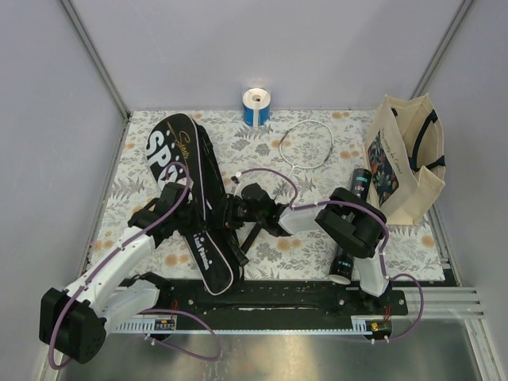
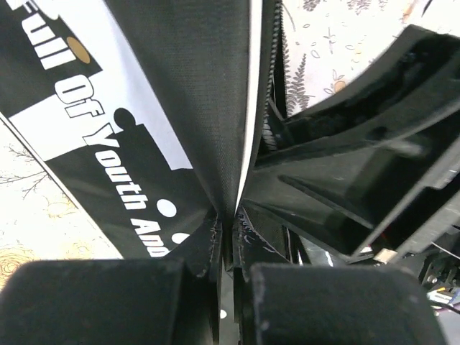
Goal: Pack up the badminton gear
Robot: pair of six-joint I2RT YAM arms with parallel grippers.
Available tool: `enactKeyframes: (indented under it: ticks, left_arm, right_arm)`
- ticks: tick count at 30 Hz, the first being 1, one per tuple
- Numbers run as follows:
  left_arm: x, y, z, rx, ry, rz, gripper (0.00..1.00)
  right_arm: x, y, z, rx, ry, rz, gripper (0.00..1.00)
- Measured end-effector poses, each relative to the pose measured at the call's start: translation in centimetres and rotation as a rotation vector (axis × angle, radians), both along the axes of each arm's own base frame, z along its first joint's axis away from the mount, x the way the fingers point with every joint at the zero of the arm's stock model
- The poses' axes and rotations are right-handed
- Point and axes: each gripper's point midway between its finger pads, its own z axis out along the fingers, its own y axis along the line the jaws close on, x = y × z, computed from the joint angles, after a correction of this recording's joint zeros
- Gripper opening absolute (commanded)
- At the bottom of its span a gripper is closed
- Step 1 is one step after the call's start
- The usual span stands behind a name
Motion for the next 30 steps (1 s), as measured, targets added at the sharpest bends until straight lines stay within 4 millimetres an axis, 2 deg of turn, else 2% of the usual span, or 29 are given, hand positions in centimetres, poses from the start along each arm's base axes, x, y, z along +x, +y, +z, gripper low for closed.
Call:
enactKeyframes:
  ticks: [8,13,19,25,30]
  left_arm:
    - [0.5,-0.1,2.3,-0.07,-0.089,0.04,0.0]
    - [0.5,0.0,1.5,-0.092,-0.09,0.077,0.0]
    - [0.8,0.4,0.7,-0.09,-0.067,0.145,0.0]
    - [1.3,0.3,0.3,-0.152,-0.075,0.239,0.0]
    - [1.3,0.4,0.7,-0.201,-0.082,0.308,0.0]
  right_arm:
    - [0.1,2.4,-0.7,-0.014,-0.018,0.015,0.0]
    - [0.0,3.0,-1.6,-0.047,-0.029,-0.009,0.0]
    - [0.3,3.2,-2.4,-0.088,-0.064,-0.077,0.15]
    - [1.0,3.0,-3.1,-0.162,-0.117,-0.196,0.11]
    - [1.2,2.9,-3.2,-0.185,-0.139,-0.258,0.1]
